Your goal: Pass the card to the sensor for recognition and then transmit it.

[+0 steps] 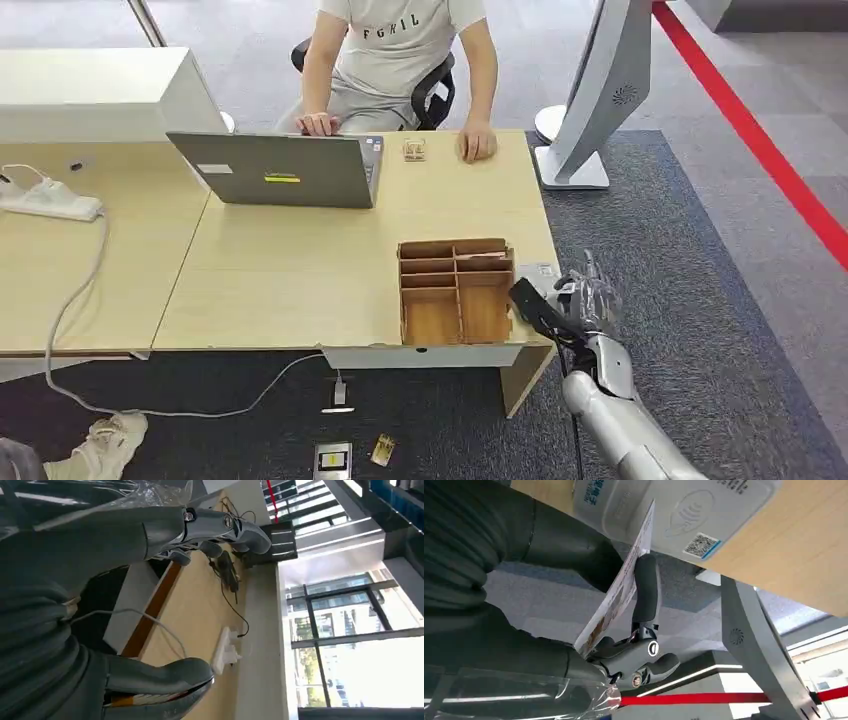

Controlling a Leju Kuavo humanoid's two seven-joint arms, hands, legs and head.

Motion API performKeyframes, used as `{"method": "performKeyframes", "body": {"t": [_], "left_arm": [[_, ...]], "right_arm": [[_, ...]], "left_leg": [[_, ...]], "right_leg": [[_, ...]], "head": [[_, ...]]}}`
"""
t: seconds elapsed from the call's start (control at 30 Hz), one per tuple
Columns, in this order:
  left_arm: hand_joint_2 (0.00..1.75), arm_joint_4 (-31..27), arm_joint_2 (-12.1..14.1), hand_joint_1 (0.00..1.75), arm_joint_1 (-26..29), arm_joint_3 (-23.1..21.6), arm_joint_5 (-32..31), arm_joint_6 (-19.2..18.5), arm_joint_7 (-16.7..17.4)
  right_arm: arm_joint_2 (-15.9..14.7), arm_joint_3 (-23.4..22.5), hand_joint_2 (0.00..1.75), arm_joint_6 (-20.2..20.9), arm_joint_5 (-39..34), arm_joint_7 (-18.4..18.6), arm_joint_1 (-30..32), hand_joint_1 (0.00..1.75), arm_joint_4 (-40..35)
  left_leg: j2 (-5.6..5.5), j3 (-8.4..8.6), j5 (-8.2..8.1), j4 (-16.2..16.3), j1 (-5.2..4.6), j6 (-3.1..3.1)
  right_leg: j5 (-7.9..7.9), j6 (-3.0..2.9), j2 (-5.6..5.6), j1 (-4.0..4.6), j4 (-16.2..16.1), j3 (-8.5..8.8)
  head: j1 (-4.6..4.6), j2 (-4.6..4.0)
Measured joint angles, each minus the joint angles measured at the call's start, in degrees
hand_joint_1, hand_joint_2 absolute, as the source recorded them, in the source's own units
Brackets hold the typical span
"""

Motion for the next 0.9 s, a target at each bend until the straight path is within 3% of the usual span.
{"method": "performKeyframes", "body": {"t": [0.2,0.4,0.67,0.9], "left_arm": [[1.75,0.7,0.0,0.00,0.2,0.0,0.7,0.0,-0.1],[1.75,1.0,0.0,0.00,0.3,-0.8,0.5,0.0,-4.3],[1.75,1.1,0.0,0.00,0.4,-1.5,0.5,0.0,-4.6],[1.75,1.1,0.0,0.00,0.4,-1.5,0.8,0.0,-4.7]], "right_arm": [[0.1,0.0,1.75,-1.2,1.1,0.3,-0.4,1.75,4.4],[0.3,0.0,1.75,-1.4,1.4,0.5,-0.5,1.75,6.3],[0.9,0.0,1.75,-1.9,1.5,0.5,-1.0,1.75,7.7],[1.5,0.0,1.75,-3.5,0.7,-1.7,-1.3,1.75,7.9]], "left_leg": [[0.01,0.03,-0.01,0.0,0.01,0.00],[0.01,0.14,0.00,0.0,0.00,0.00],[0.02,0.29,0.00,0.0,0.00,0.00],[0.02,0.29,0.02,0.0,0.00,0.01]], "right_leg": [[-0.01,0.01,0.00,0.00,0.0,0.01],[-0.01,0.01,0.00,0.00,0.0,0.12],[0.00,0.01,0.01,0.00,0.0,0.26],[0.01,0.00,0.01,0.00,0.0,0.29]], "head": [[0.02,0.00],[0.02,0.00],[0.02,0.00],[0.02,0.00]]}}
